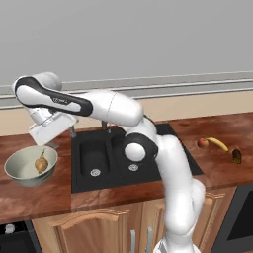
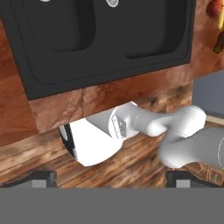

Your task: There is a mixed pile of frozen fruits and vegetables on the counter. Locate all the frozen vegetables and place the items in a bowl on the counter. Take all the frozen fruits and defrost them in a running sink.

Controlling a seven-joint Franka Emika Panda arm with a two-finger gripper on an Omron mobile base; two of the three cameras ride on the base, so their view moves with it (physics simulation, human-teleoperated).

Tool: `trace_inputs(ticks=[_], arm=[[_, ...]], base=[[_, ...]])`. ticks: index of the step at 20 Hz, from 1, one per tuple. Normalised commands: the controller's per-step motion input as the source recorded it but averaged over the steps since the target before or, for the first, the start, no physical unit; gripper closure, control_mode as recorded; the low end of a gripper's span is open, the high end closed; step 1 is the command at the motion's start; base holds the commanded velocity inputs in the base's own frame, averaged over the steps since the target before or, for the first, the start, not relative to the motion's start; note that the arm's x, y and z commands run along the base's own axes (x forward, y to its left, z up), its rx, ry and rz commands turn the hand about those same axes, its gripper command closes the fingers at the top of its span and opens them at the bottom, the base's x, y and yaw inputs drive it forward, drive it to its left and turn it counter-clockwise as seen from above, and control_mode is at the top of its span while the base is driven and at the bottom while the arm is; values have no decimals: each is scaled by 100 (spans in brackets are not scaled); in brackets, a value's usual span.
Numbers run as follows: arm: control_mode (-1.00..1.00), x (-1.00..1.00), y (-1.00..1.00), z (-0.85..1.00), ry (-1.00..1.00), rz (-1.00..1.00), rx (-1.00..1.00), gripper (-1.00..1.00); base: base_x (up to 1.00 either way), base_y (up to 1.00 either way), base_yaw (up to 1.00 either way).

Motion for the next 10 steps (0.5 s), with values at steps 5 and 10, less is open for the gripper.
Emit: trace_inputs(ticks=[5,10], arm=[[-100,-29,-99,0,-1,-2,19,-100],[-100,-9,-87,0,-18,-2,25,-100]], base=[[0,0,0],[0,0,0]])
